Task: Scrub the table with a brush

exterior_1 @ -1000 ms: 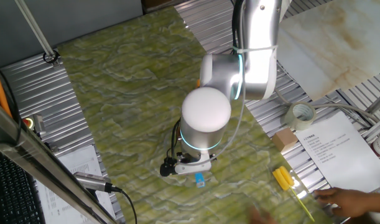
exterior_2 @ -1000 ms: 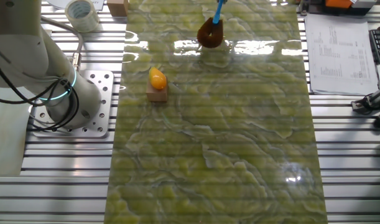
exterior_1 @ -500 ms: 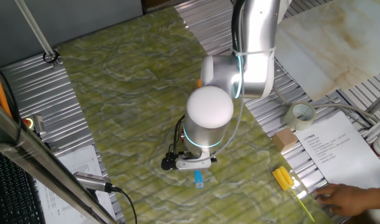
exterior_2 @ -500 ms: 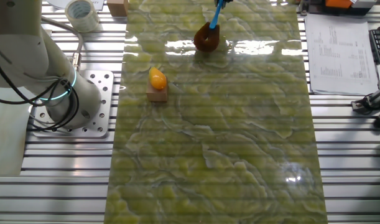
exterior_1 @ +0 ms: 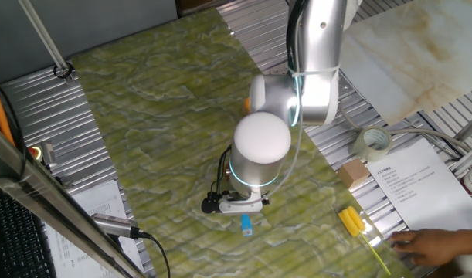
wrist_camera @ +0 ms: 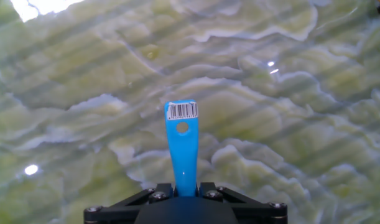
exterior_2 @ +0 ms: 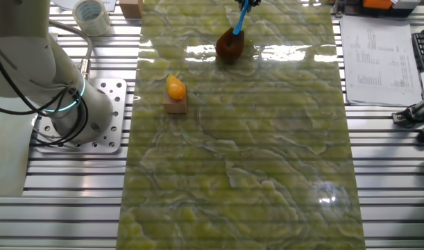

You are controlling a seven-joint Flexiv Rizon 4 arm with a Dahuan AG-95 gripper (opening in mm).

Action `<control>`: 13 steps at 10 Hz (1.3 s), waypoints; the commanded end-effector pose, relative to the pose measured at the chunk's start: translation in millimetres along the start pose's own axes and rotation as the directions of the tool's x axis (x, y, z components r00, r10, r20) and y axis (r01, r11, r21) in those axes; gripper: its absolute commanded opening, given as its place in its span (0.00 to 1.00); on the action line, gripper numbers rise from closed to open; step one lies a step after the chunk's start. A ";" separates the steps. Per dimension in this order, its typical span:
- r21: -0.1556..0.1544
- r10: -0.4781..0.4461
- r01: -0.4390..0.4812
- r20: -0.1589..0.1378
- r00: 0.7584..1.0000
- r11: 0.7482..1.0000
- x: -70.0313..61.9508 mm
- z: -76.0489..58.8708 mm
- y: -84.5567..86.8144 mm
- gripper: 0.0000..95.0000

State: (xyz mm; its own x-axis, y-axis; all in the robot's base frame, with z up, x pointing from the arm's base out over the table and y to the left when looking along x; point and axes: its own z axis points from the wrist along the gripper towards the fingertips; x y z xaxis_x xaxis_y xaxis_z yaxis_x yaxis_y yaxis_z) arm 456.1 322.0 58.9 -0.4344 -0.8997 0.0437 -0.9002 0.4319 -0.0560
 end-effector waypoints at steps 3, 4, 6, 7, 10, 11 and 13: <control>0.073 0.056 -0.055 -0.010 0.998 0.996 -1.3 3.0 4.7 0.00; 0.088 0.059 -0.057 -0.020 0.998 0.994 -1.3 3.0 4.6 0.00; 0.105 0.060 -0.057 -0.025 0.998 0.993 -1.4 2.9 3.5 0.00; 0.109 0.056 -0.054 -0.023 0.998 0.993 -1.4 3.9 1.6 0.00; 0.107 0.054 -0.052 -0.017 0.998 0.993 -1.4 10.6 -9.6 0.00; 0.106 0.056 -0.054 -0.017 0.998 0.993 -1.5 10.6 -11.0 0.00; 0.104 0.060 -0.059 -0.012 0.998 0.993 -1.9 14.3 -9.5 0.00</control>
State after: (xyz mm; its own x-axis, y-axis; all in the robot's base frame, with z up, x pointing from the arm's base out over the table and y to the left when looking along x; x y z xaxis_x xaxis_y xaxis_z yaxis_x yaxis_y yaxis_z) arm 466.2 318.9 43.7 -0.4884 -0.8709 0.0545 -0.8652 0.4752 -0.1602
